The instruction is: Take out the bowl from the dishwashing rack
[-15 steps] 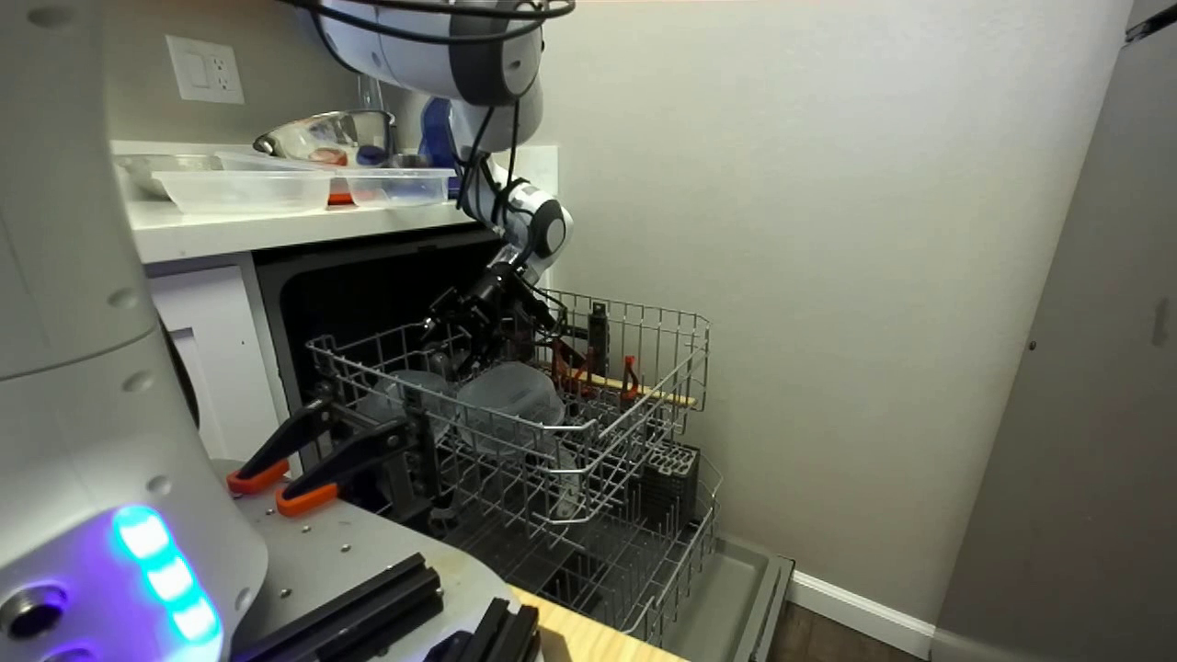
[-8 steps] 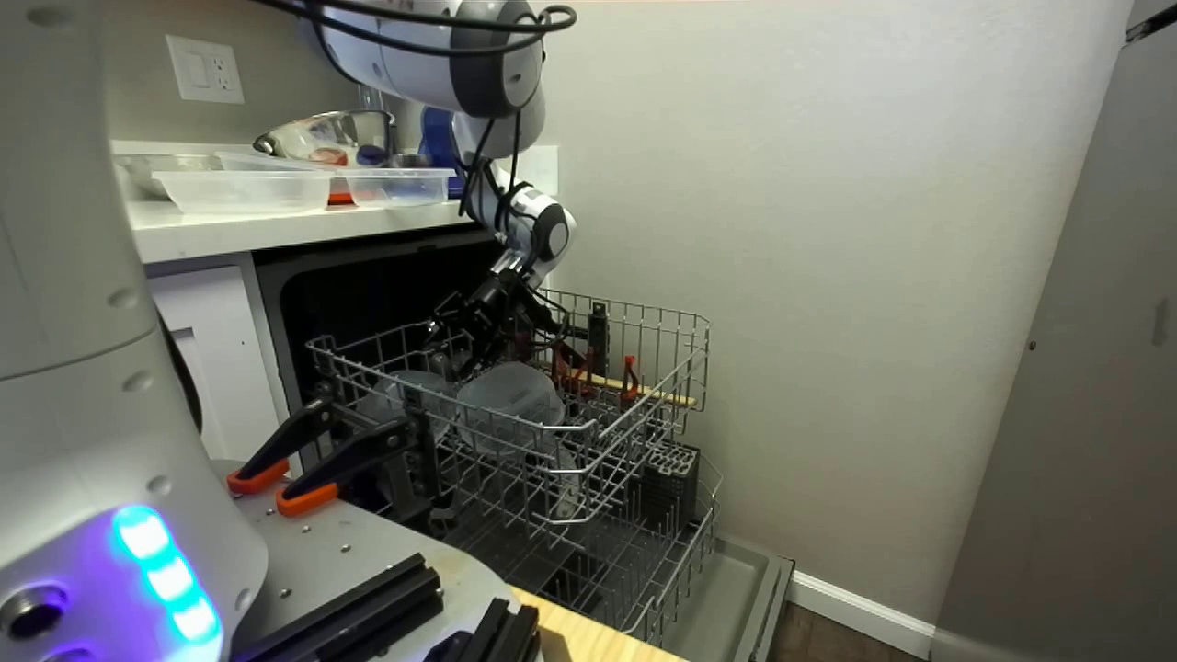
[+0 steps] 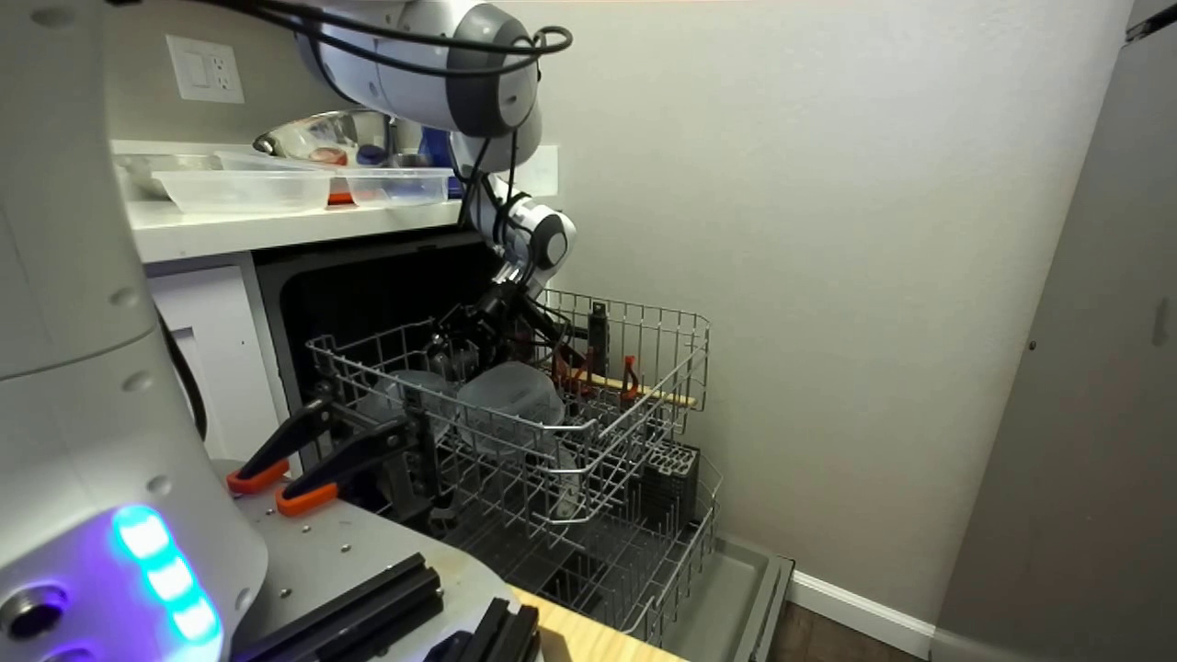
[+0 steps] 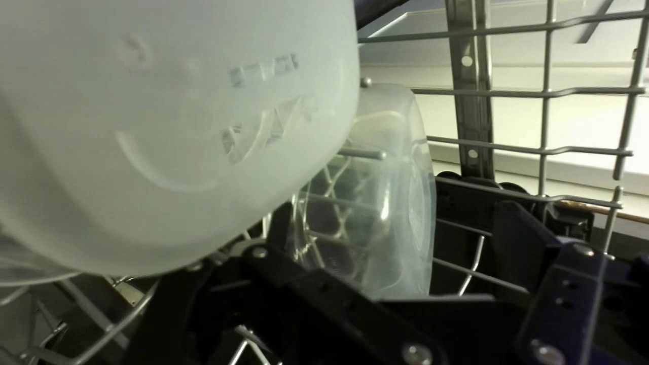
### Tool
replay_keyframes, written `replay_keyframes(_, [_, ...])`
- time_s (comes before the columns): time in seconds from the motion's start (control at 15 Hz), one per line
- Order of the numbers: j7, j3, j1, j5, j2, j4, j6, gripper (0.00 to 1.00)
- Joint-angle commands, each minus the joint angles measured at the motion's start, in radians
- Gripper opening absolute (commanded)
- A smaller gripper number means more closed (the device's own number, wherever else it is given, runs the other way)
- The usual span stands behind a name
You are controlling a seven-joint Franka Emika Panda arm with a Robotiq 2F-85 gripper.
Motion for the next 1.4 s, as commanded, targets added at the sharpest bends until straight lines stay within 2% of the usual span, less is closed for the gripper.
replay_keyframes(0.0, [0.048,-0.023,0.033,-0.015,0.01,0.022,0.036,1.0])
replay_keyframes(0.4, [0.052,-0.072,0.079,-0.032,0.017,0.041,0.015,1.0])
replay_keyframes(0.87, [0.067,-0.137,0.129,-0.033,0.012,0.034,0.047,1.0])
replay_keyframes(1.33, [0.066,-0.168,0.156,-0.017,0.022,0.039,0.043,1.0])
